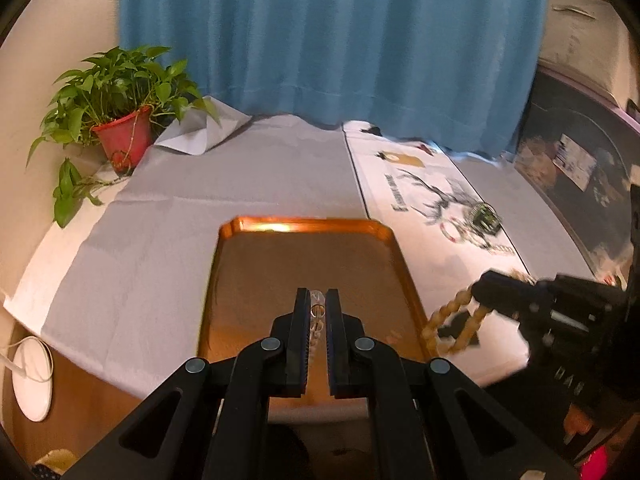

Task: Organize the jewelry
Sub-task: 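Carry both bracelets over the copper tray with both tools, then open both tools to drop the bracelets into the tray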

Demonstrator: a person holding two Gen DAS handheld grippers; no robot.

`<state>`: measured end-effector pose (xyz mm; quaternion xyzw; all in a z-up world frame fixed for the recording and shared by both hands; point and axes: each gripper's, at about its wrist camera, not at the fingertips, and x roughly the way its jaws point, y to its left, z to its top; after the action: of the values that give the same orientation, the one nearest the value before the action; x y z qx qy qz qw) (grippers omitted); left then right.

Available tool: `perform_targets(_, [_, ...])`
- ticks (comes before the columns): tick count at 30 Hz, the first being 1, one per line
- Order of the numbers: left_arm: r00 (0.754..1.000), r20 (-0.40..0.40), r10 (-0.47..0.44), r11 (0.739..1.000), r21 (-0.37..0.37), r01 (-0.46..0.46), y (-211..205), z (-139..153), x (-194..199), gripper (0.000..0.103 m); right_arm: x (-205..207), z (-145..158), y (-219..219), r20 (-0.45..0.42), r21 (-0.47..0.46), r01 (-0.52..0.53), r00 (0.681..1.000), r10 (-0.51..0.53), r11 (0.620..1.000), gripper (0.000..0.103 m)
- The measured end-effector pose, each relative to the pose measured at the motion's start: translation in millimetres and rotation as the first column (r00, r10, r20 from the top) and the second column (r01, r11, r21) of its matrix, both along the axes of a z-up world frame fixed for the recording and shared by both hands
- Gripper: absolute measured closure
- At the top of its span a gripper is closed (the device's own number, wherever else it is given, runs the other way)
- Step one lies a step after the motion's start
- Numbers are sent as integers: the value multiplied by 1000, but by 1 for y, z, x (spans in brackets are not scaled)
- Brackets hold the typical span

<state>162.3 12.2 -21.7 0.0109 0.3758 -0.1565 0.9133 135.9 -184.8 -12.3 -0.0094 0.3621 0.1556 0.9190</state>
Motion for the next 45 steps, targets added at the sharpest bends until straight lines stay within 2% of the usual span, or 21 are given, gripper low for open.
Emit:
perform_targets(6, [1000,-26,6,1000,-9,-6,2,-14,42,98,42,-20,25,-13,-10,-33,999,33,999,93])
perform_targets(9, [999,-43,-2,1000,20,3,0,-29,60,97,62,-32,35,-25,-32,-37,999,36,999,93])
perform_targets(11, [998,-65,-4,998,62,8,-4,-39,68,90,71,-39,36,-35,-37,-31,999,30,999,92])
perform_targets(12, [997,-80,4,997,76,3,-5,-45,72,64,77,-44,37,-48,-37,-29,998,27,999,91])
perform_targets(13, [995,-98,33,995,96,-23,-3,-52,77,27,82,-48,37,-63,-38,-27,998,24,999,90])
perform_targets(14, [993,-99,62,993,110,-51,-1,-56,77,12,87,-54,38,-90,-45,-26,996,22,999,83])
perform_targets(15, [992,-90,93,990,117,-82,2,-58,76,5,92,-61,38,-129,-63,-20,992,11,998,76])
perform_targets(17, [990,-77,122,987,115,-112,9,-61,68,5,95,-73,38,-180,-100,0,984,-18,995,31])
perform_targets(18, [989,-88,122,987,121,-111,11,-62,64,5,90,-77,37,-186,-114,8,982,-29,993,29])
perform_targets(20, [984,-106,141,982,145,-125,15,-63,46,5,76,-78,32,-184,-115,1,983,-23,993,28])
perform_targets(24, [987,-82,137,982,145,-124,17,-56,-7,5,31,-69,15,-183,-72,31,982,-43,997,28])
perform_targets(31, [995,-43,93,985,147,-86,6,-29,-88,5,-63,-27,-10,-107,-25,92,990,-94,995,27])
perform_targets(35, [997,18,74,985,155,-76,-2,-6,-120,5,-107,6,-20,-6,-24,104,994,-105,994,24])
perform_targets(38, [996,56,76,989,122,-82,-6,10,-144,4,-131,24,-23,50,-17,96,994,-95,995,22])
perform_targets(40, [995,74,74,991,108,-81,-8,17,-158,4,-143,31,-21,72,-17,86,994,-84,996,22])
perform_targets(45, [991,114,72,988,128,-86,-12,29,-176,4,-166,41,-19,113,-18,79,991,-77,997,21])
